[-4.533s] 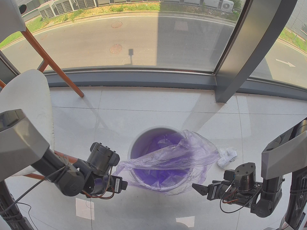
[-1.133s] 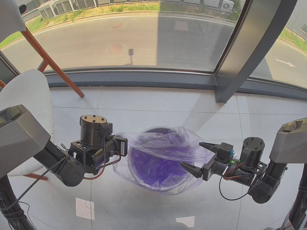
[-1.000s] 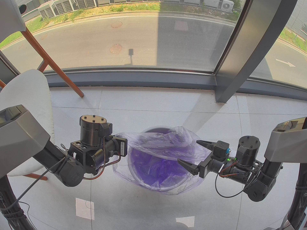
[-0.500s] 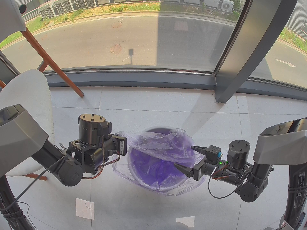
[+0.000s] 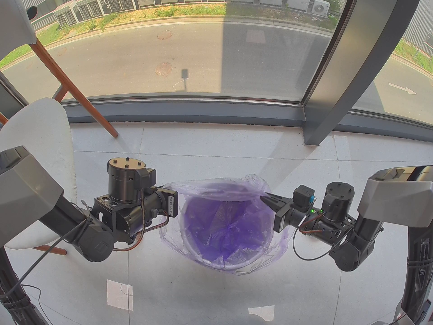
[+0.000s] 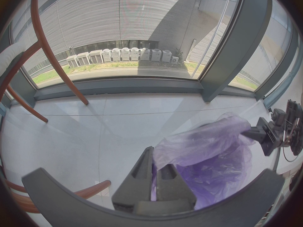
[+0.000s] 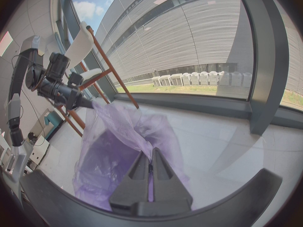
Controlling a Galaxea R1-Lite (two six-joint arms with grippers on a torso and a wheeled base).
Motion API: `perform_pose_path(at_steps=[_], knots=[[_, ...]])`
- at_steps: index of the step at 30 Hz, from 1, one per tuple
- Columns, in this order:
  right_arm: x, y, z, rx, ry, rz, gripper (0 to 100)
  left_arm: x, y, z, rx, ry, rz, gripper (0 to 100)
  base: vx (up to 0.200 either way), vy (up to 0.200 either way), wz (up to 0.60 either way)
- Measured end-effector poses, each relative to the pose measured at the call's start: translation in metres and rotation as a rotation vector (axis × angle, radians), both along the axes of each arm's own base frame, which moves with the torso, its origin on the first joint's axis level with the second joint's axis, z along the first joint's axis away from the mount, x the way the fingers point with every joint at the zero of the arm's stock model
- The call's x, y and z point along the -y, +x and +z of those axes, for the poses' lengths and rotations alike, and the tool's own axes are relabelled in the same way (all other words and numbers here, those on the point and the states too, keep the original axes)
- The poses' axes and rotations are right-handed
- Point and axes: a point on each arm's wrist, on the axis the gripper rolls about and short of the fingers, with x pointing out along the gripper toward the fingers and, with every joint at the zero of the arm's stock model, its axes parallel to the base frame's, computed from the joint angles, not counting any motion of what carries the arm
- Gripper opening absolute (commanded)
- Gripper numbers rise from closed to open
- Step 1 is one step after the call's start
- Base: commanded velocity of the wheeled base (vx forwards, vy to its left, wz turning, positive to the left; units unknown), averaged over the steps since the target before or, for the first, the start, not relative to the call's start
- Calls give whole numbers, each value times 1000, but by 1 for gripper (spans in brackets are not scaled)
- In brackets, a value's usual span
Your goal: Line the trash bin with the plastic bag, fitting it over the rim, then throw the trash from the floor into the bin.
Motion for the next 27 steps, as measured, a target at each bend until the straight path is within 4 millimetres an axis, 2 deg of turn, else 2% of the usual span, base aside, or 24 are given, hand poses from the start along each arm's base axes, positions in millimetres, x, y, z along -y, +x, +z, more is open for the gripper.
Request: perform_pose_path(at_steps=[7, 11, 15, 20, 27], knots=[[14, 13, 26, 82, 49, 58, 0, 0, 0, 9, 8, -42, -79, 0, 0, 0, 0], [22, 20, 33, 91, 82, 49, 0, -5, 3, 9, 0, -52, -96, 0, 0, 0, 0], [22, 29, 38, 68, 154, 36, 0, -11, 8, 8, -3, -60, -81, 0, 0, 0, 0], [16, 44, 39, 94, 188, 34, 0, -15, 20, 5, -15, -114, -40, 0, 0, 0, 0], [11, 62, 29, 109, 201, 28, 0, -11, 44, -3, -20, -181, 4, 0, 0, 0, 0]])
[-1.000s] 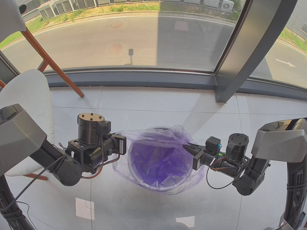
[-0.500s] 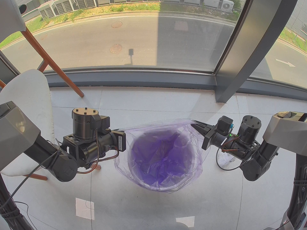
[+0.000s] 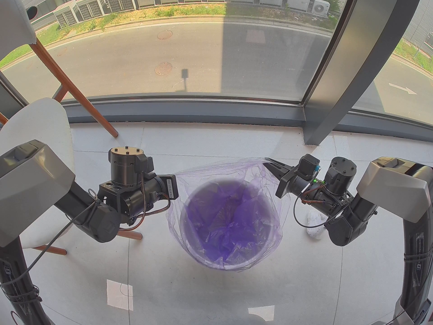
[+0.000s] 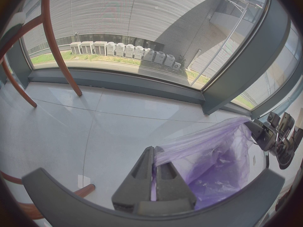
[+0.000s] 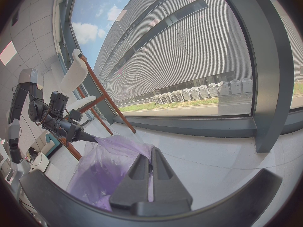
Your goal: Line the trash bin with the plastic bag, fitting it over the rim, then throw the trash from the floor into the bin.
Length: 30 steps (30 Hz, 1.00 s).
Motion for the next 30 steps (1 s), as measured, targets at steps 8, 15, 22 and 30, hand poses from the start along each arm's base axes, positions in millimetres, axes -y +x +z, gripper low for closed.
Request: perform_pose_path(at_steps=[8, 15, 22, 30], knots=[[0, 10, -20, -43, 10, -14, 0, 6, 18, -20, -24, -2, 18, 0, 0, 0, 0], [6, 17, -34, -96, 39, -55, 0, 8, 26, -37, -54, -7, 51, 0, 0, 0, 0], [8, 25, -45, -183, 143, -123, 0, 6, 28, -47, -82, -25, 72, 0, 0, 0, 0], [7, 33, -64, -229, 184, -158, 0, -1, 32, -55, -117, -92, 128, 0, 0, 0, 0]])
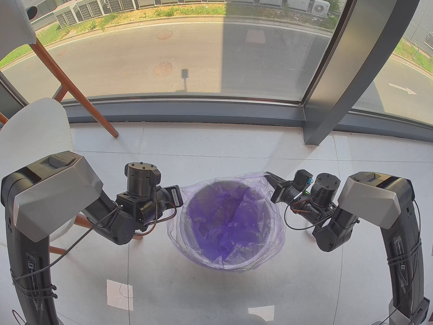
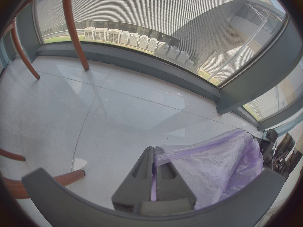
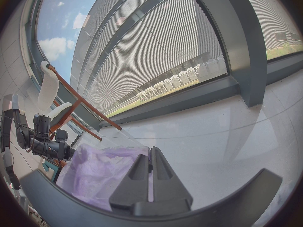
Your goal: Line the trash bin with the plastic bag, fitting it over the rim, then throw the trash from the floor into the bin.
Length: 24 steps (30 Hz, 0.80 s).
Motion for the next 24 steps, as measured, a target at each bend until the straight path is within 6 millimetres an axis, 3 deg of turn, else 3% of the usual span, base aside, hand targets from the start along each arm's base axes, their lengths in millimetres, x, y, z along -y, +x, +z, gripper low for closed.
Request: perform_pose_path(at_steps=[3, 4, 11, 16, 24], knots=[[1, 1, -8, -16, -3, -11, 0, -2, 1, -3, -11, -16, 27, 0, 0, 0, 0], [2, 1, -11, -21, -4, -18, 100, -3, 1, -4, -16, -21, 37, 0, 0, 0, 0], [4, 2, -18, -45, 3, -30, 100, -2, 1, -6, -16, -55, 45, 0, 0, 0, 0], [4, 1, -7, -50, 51, -62, 100, 4, 1, 0, 42, -95, 32, 0, 0, 0, 0], [14, -7, 14, -47, 71, -127, 100, 10, -8, -8, 14, -99, -9, 0, 0, 0, 0]])
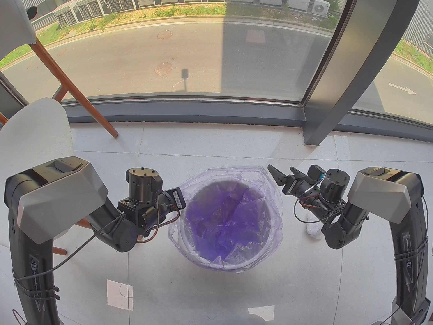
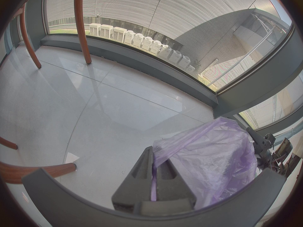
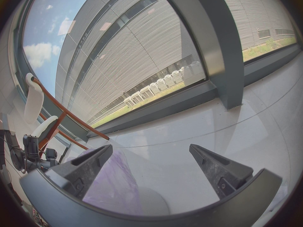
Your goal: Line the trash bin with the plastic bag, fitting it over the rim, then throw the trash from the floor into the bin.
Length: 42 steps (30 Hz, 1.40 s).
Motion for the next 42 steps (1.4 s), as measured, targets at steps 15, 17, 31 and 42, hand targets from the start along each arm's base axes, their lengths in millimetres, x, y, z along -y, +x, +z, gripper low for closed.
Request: perform_pose_path(at_steps=[15, 17, 31, 42], knots=[[24, -57, 12, -149, -43, -121, 100, -5, -12, -9, -16, 7, 6, 100, 0, 0, 0], [27, -67, 14, -171, -47, -126, 100, -7, -15, -10, -6, 2, 6, 100, 0, 0, 0], [39, -141, 2, -390, -145, -101, 100, -26, -31, -2, 45, -27, 41, 100, 0, 0, 0], [36, -174, -8, -495, -207, -69, 100, -40, -48, 26, 27, -241, 94, 100, 0, 0, 0]])
